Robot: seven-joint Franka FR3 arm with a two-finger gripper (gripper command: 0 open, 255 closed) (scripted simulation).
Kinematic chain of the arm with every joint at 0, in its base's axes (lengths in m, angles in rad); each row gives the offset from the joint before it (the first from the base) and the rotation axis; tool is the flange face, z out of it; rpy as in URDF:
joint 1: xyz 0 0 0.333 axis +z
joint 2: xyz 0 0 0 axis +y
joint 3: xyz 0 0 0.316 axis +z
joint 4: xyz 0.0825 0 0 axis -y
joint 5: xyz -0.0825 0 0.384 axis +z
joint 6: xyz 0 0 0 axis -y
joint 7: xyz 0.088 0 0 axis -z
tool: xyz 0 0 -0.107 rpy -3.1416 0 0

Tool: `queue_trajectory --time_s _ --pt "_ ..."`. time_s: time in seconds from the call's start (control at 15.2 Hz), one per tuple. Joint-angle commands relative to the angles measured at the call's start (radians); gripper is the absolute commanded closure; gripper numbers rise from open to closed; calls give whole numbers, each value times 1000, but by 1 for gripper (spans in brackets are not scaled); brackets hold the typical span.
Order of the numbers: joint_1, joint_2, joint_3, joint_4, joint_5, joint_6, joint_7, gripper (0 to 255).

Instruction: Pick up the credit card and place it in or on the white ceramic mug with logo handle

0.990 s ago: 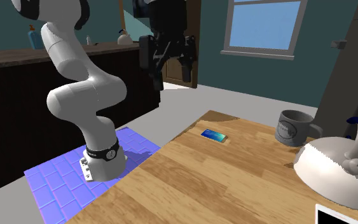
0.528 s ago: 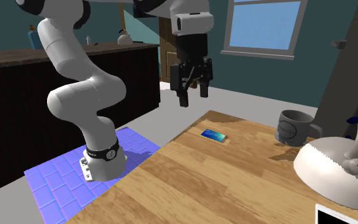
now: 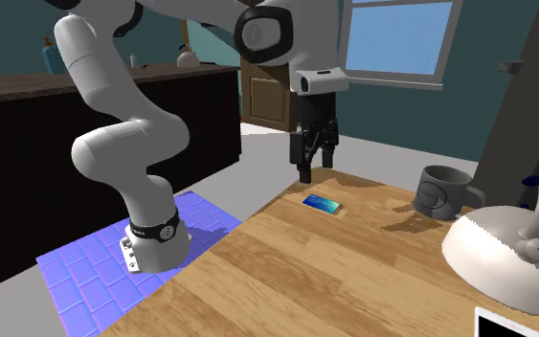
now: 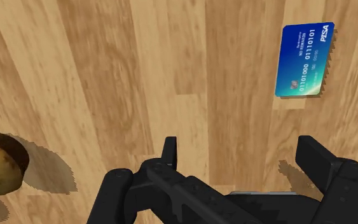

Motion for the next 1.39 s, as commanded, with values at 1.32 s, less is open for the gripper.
queue_trajectory --time_s 1.32 --pt "-61 384 274 2 -137 373 285 0"
